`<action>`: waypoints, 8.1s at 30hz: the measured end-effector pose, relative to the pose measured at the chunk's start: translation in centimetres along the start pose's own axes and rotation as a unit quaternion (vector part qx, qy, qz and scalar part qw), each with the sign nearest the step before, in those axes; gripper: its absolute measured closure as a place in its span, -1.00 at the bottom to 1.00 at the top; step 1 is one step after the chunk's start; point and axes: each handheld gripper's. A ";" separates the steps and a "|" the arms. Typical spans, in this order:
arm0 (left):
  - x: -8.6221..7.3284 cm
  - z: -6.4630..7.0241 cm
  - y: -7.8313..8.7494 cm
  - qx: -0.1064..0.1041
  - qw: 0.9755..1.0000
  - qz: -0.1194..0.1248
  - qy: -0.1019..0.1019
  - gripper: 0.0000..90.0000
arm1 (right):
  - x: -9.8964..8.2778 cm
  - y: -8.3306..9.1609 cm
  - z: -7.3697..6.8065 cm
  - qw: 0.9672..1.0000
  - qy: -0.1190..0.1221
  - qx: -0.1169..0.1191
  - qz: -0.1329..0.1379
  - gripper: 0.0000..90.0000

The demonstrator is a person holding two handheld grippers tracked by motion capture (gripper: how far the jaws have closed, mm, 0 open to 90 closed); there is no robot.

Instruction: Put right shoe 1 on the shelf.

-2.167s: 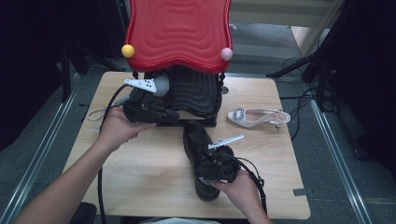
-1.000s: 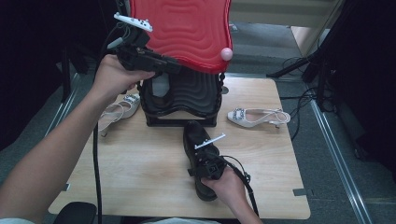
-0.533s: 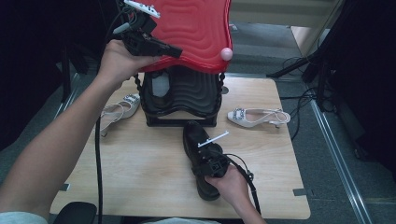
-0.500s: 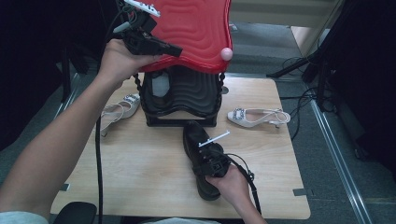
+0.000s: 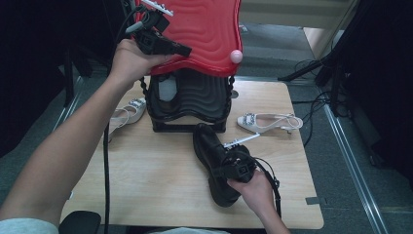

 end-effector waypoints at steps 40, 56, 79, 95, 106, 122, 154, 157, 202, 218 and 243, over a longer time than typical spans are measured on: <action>-0.1 0.1 -0.4 -0.003 1.000 0.000 0.006 1.00 | 8.3 8.4 -3.5 0.994 0.032 0.010 0.105 0.95; -0.2 -0.1 -0.4 -0.010 1.000 0.002 0.008 1.00 | 11.2 3.7 -2.6 0.979 0.048 -0.086 0.181 0.95; -0.3 -0.2 -0.2 -0.019 1.000 0.003 0.017 1.00 | 13.8 -1.8 -3.0 0.940 0.068 -0.197 0.271 0.94; -0.4 -0.1 -0.3 -0.008 1.000 0.007 0.011 1.00 | 15.0 -2.6 -3.1 0.936 0.061 -0.182 0.295 0.50; -0.4 -0.1 -0.3 -0.006 1.000 0.009 0.010 1.00 | 14.5 -1.5 -3.8 0.940 0.070 -0.157 0.293 0.40; -0.5 0.0 -0.3 0.000 1.000 0.014 0.005 1.00 | 8.6 1.6 -4.2 0.961 0.133 -0.056 0.238 1.00; -0.7 -0.3 -0.3 -0.011 1.000 0.019 0.021 1.00 | 9.8 -2.0 -0.8 0.960 0.108 -0.067 0.248 1.00; -0.7 -0.3 -0.3 -0.012 1.000 0.019 0.021 1.00 | 10.8 -2.0 -0.5 0.961 0.101 -0.069 0.248 1.00; -8.3 1.7 6.6 -0.041 0.998 0.019 0.039 0.22 | 2.7 1.8 1.7 0.975 0.089 0.009 0.205 0.32; -15.0 2.8 6.6 -0.040 0.998 0.008 0.052 0.01 | -0.3 3.6 2.6 0.974 0.098 0.000 0.202 0.31; -25.8 1.0 2.9 -0.025 0.993 -0.001 0.113 0.02 | -1.8 3.5 5.3 0.978 0.097 -0.002 0.184 0.22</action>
Point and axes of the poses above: each handheld gripper's, and its own axes: y roughly backward along the jaws, x roughly out of its top, z roughly to its right, and after that the axes turned 3 degrees about z, right-handed
